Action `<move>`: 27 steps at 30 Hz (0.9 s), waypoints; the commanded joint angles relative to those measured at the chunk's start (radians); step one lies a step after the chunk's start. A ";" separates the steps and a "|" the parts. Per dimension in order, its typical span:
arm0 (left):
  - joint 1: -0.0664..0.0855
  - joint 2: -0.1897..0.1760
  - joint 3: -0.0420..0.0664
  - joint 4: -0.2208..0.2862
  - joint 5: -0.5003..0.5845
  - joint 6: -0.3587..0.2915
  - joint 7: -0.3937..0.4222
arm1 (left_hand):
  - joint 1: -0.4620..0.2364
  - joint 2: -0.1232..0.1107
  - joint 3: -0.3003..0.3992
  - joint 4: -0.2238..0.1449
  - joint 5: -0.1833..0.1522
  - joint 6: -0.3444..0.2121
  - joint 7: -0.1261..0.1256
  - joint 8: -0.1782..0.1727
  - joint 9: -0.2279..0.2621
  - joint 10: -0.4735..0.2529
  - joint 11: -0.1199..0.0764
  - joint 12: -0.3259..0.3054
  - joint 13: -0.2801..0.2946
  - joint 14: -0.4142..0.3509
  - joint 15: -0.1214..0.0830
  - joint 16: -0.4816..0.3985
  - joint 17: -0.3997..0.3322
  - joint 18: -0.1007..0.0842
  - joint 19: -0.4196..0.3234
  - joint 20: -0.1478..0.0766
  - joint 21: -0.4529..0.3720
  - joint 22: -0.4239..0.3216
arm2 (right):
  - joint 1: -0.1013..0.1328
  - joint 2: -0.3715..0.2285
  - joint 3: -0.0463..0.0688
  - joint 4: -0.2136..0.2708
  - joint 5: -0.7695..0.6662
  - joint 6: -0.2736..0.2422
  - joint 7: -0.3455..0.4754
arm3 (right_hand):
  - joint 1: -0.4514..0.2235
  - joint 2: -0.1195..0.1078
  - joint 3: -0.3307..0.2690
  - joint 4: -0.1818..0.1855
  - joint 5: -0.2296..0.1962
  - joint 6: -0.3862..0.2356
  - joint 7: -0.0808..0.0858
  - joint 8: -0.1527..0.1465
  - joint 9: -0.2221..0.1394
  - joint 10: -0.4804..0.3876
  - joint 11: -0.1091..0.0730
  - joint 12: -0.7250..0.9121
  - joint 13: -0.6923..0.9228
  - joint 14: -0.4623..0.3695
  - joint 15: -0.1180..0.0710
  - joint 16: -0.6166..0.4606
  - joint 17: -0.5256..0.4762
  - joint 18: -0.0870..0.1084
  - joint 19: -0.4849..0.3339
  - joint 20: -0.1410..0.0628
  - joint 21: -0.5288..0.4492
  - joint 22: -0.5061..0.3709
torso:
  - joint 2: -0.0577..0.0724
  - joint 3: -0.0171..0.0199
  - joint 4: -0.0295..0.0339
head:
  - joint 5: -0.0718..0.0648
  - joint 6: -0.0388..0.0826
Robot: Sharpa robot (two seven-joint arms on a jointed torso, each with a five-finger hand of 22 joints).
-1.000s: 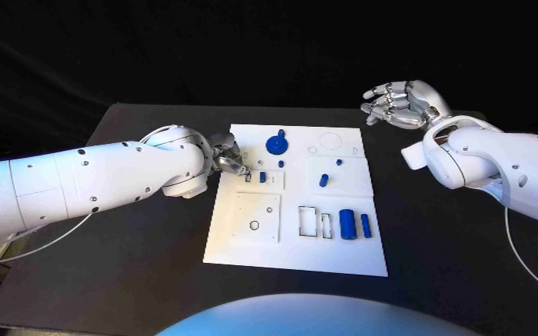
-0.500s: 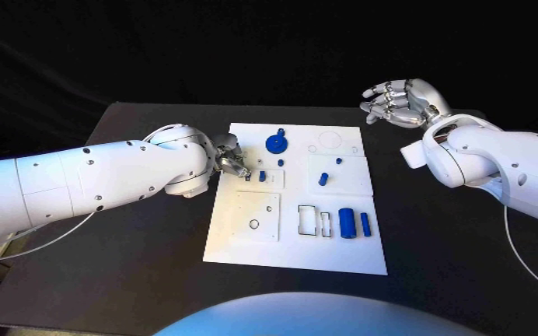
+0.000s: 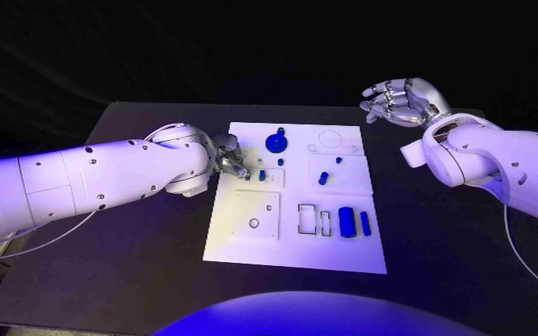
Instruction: Assemble the parts on the task board
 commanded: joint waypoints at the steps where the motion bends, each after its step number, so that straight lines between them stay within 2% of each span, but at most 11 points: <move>1: -0.002 0.003 0.000 -0.002 -0.012 0.021 -0.005 | -0.003 0.010 0.217 -0.222 0.005 0.003 -0.001 0.006 0.000 0.004 -0.002 0.001 -0.001 0.104 -0.009 0.003 0.263 -0.015 0.023 -0.002 0.005 0.111 | 0.000 0.000 0.000 0.002 -0.005 0.011 0.007 | 0.002 0.008 -0.006 -0.002 0.006 -0.002 0.031 0.005 -0.002 -0.004 -0.001 0.004 -0.001 0.006 0.003 -0.006 0.000 0.012 0.005 0.000 -0.005 -0.001 | 0.000 -0.0002 0.0000 | -0.001 -0.001; 13: -0.003 0.003 0.000 -0.001 -0.015 0.052 -0.006 | -0.004 0.011 0.216 -0.222 0.006 0.002 -0.001 0.007 0.000 0.004 -0.002 -0.001 -0.003 0.104 -0.010 0.003 0.263 -0.016 0.025 -0.003 0.008 0.115 | -0.001 0.001 0.000 0.000 -0.005 0.012 0.007 | 0.002 0.008 -0.006 -0.002 0.006 -0.002 0.031 0.005 -0.002 -0.004 -0.001 0.004 -0.001 0.006 0.003 -0.006 0.000 0.012 0.005 0.000 -0.005 -0.001 | 0.000 0.0000 0.0005 | -0.001 -0.007; 27: -0.004 -0.001 0.000 0.000 0.019 0.057 -0.003 | -0.006 0.013 0.215 -0.226 0.016 0.001 -0.002 0.012 -0.003 0.005 -0.002 0.001 -0.002 0.104 -0.010 0.003 0.263 -0.017 0.028 -0.003 0.011 0.120 | -0.002 0.002 0.000 -0.002 -0.005 0.012 0.008 | 0.002 0.008 -0.006 -0.002 0.006 -0.002 0.031 0.005 -0.002 -0.004 -0.001 0.004 -0.001 0.006 0.003 -0.006 0.000 0.012 0.005 0.000 -0.005 -0.001 | 0.000 -0.0009 0.0004 | 0.000 -0.005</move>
